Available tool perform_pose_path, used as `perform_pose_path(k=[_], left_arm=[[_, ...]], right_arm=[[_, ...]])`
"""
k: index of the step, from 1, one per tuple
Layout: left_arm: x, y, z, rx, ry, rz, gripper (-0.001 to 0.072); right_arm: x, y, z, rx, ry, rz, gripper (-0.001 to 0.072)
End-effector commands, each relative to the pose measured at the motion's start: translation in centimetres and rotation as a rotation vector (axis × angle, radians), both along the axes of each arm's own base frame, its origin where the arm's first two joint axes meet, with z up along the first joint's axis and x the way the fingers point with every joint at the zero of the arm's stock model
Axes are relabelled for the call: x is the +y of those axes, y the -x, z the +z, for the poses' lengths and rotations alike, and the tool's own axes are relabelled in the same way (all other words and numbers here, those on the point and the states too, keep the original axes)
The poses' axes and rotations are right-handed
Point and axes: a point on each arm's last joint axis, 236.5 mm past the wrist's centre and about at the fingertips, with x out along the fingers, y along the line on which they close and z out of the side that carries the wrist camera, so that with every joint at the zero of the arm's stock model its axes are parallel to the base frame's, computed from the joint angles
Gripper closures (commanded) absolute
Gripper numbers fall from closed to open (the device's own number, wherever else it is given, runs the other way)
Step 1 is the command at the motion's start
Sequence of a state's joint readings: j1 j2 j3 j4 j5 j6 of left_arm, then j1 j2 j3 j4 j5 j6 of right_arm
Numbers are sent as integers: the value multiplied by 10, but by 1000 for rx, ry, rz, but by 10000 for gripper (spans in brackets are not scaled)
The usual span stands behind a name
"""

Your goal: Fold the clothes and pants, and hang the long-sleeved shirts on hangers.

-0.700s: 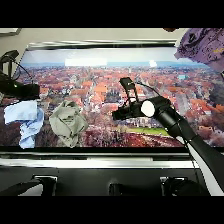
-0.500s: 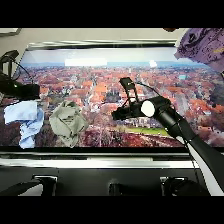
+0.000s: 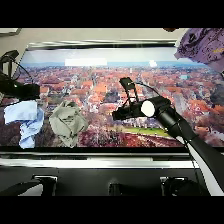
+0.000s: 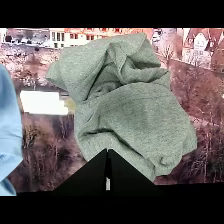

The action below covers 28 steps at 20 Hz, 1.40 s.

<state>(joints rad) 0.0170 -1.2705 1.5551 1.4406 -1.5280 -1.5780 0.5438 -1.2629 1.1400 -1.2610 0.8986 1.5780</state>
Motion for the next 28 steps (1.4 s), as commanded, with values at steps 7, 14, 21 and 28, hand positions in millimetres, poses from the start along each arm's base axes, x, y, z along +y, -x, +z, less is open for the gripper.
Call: perform_pose_path(k=[7, 14, 21, 28], left_arm=[[0, 0, 0, -1, 0, 1, 685], [-1, 15, -7, 91, 37, 118, -13], [-25, 40, -69, 148, 37, 81, -13], [-53, 8, -149, 50, 163, 226, -13]], right_arm=[[0, 0, 0, 0, -1, 0, 677], [1, -2, 2, -10, -6, -3, 677], [4, 0, 2, 20, -31, -31, 677], [2, 6, -1, 46, -16, -22, 677]])
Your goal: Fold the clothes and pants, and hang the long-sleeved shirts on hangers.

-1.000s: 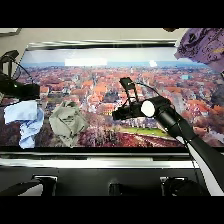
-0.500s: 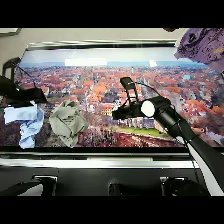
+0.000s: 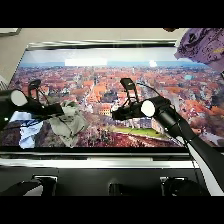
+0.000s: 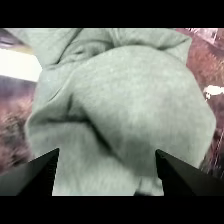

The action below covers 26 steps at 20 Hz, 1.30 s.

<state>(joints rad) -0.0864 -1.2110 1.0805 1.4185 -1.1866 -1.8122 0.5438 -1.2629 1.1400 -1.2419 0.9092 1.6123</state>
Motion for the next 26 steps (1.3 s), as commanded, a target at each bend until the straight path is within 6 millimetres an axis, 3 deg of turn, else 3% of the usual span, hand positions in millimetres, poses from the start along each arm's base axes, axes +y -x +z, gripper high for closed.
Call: perform_pose_path(k=[1, 4, 5, 6, 7, 10, 12, 13, 16, 18, 20, 21, 24, 25, 26], left_arm=[[-19, -23, -34, -55, 85, 75, -13], [-38, -27, -61, -4, 129, 83, -13], [-46, -26, -66, 7, 144, 72, 212], [-56, -26, -65, 7, 167, 48, 660], [-67, -28, -59, -11, 193, 24, 689], [-103, -41, -25, -87, 241, -74, 689], [-136, -56, 10, -181, 267, -145, 690], [-155, -64, 32, -245, 284, -178, 690], [-217, -81, 86, -398, 400, -215, 689], [-264, -79, 102, -408, 516, -227, 690], [-311, -70, 95, -367, 602, -243, 689], [-333, -64, 82, -332, 623, -257, 689], [-379, -41, 21, -207, 627, -279, 685], [-388, -34, -2, -168, 620, -269, 647], [-392, -31, -18, -133, 616, -248, 487]], right_arm=[[-1, 3, -1, 12, 6, 6, 677], [-1, 3, -2, 13, 7, 6, 677], [0, 3, -1, 14, 6, 5, 677], [0, 3, -1, 20, 2, -4, 677], [-1, 3, -1, 30, -4, -22, 677], [-2, 3, 2, 49, -21, -75, 677], [-18, -2, 13, 9, 10, -130, 676], [-34, -7, 21, -27, 50, -173, 676], [-112, -13, 58, -162, 229, -373, 676], [-160, -2, 81, -214, 346, -467, 676], [-197, 16, 95, -219, 451, -520, 673], [-211, 25, 99, -209, 493, -544, 653], [-232, 42, 101, -172, 561, -582, 628], [-232, 42, 100, -171, 561, -582, 628], [-231, 40, 101, -178, 554, -581, 628]])
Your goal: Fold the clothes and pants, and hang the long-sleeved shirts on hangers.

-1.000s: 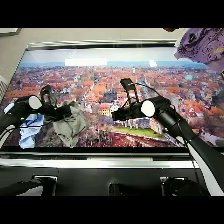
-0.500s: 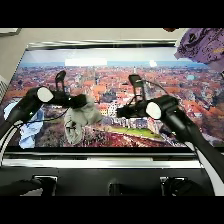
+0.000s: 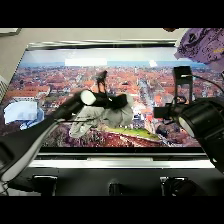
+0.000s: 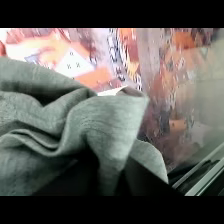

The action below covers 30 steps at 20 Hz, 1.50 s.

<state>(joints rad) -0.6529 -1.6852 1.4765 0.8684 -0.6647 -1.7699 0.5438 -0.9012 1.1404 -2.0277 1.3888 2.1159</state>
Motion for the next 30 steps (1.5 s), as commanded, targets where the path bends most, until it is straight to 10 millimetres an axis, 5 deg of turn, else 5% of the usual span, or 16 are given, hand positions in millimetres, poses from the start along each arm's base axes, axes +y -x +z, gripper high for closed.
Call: perform_pose_path(k=[1, 2, 3, 5, 8, 11, 14, 17, 20, 22, 26, 30], left_arm=[[-32, 17, -51, 124, 8, 13, 227], [-26, 14, -50, 135, 6, 20, 45], [-17, 9, -43, 132, 4, 21, 20], [22, -13, -15, 62, -34, 26, 20], [113, -46, 41, -60, -132, 96, 21], [196, -50, 88, -117, -213, 158, 21], [248, -45, 116, -156, -251, 194, 23], [270, -51, 124, -163, -247, 247, 23], [271, -52, 123, -161, -245, 253, 23], [271, -52, 123, -161, -245, 253, 23], [271, -50, 121, -151, -248, 247, 23], [271, -50, 121, -151, -248, 247, 23]], right_arm=[[-20, 7, 7, -7, 50, -56, 612], [-18, 4, 7, -21, 38, -56, 529], [-17, 3, 7, -32, 15, -83, 448], [-14, 2, 3, -37, -44, -167, 390], [-10, -1, -17, 26, -119, -262, 355], [-16, -18, -36, 132, -473, -461, 333], [-40, -58, -42, 130, -752, -475, 334], [-42, -56, -112, 369, -759, -295, 334], [2, -61, -163, 559, -964, -120, 334], [13, -76, -186, 571, -1060, -138, 336], [7, -103, -200, 466, -1058, -163, 339], [7, -103, -215, 492, -1066, -185, 337]])
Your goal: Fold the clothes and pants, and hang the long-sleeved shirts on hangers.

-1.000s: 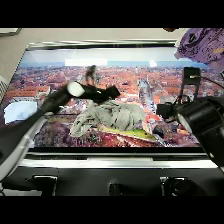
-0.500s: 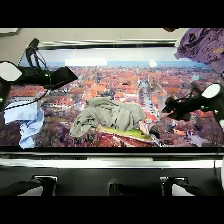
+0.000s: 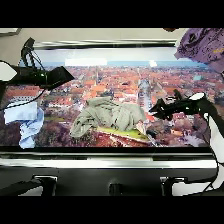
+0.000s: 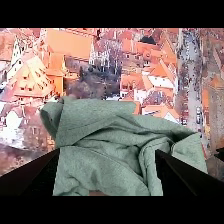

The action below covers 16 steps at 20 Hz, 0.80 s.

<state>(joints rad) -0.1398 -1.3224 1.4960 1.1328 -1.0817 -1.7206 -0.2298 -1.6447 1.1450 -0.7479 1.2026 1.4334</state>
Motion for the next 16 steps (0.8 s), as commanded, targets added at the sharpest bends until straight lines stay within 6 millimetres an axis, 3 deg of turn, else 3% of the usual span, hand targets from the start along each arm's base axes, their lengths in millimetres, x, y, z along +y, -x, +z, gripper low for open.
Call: perform_pose_path(k=[1, 6, 7, 11, 12, 14, 15, 16], left_arm=[[1, 0, 0, 1, -1, 0, 23], [1, 1, 0, 18, 18, 26, 22], [1, 1, 0, 19, 19, 27, 22], [2, 1, 1, 30, 30, 45, 22], [5, 3, 1, 39, 30, 49, 22], [22, 14, -4, 90, 1, 79, 23], [37, 24, -13, 130, -47, 87, 22], [57, 40, -30, 182, -122, 96, 23]], right_arm=[[3, -6, -14, 7, -33, -15, 335], [19, -9, -25, 27, -125, -26, 316], [25, -6, -29, 37, -131, -4, 287], [55, 5, -41, 49, -124, 86, 293], [58, 3, -42, 40, -111, 90, 364], [55, -1, -39, 24, -109, 77, 599], [51, -4, -35, 13, -107, 71, 675], [47, -6, -32, 1, -101, 61, 678]])
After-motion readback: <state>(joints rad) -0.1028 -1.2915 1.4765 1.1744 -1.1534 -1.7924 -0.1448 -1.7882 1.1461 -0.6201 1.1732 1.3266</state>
